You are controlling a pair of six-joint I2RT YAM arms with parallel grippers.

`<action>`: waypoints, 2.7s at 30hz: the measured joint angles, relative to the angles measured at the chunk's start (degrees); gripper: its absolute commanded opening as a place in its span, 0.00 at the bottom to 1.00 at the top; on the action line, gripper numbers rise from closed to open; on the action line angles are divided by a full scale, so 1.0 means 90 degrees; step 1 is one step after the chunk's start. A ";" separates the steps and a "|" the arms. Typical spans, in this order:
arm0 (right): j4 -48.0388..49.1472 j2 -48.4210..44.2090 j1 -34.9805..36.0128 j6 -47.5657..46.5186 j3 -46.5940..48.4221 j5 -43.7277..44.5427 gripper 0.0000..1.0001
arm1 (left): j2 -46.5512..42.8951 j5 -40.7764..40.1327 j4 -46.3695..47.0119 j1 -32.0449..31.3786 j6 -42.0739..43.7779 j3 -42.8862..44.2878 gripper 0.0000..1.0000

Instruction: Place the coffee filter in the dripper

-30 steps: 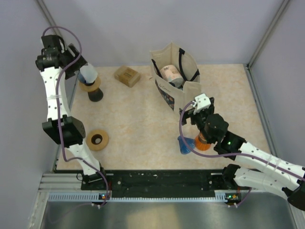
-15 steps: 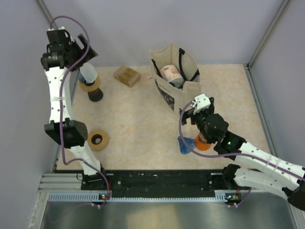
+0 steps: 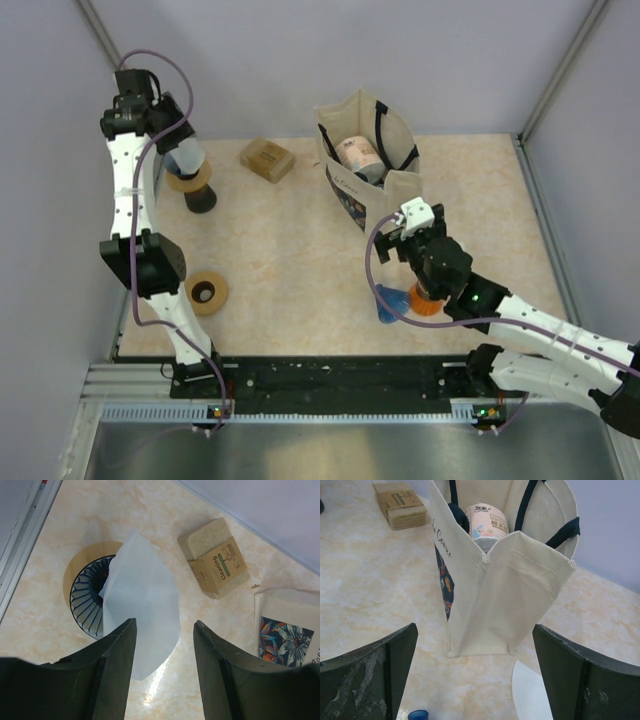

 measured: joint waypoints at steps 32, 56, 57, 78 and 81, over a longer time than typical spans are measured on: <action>0.0000 0.0061 0.0000 -0.0068 0.0000 0.0092 0.99 | 0.0780 -0.0867 -0.0401 0.0005 0.0333 0.0284 0.53; 0.0000 0.0085 0.0000 -0.0109 -0.0012 0.0095 0.99 | 0.1185 -0.0857 -0.0432 0.0104 0.0396 0.0299 0.53; 0.0005 0.0085 0.0000 -0.0109 -0.0027 0.0095 0.99 | 0.1190 -0.0860 -0.0430 0.0104 0.0396 0.0299 0.54; -0.0041 0.0087 0.0000 -0.0109 -0.0046 0.0097 0.99 | 0.1185 -0.0449 -0.0423 0.0134 0.0396 0.0299 0.56; -0.0041 0.0087 0.0000 -0.0109 -0.0049 0.0097 0.99 | 0.1163 -0.0386 -0.0420 0.0134 0.0396 0.0299 0.57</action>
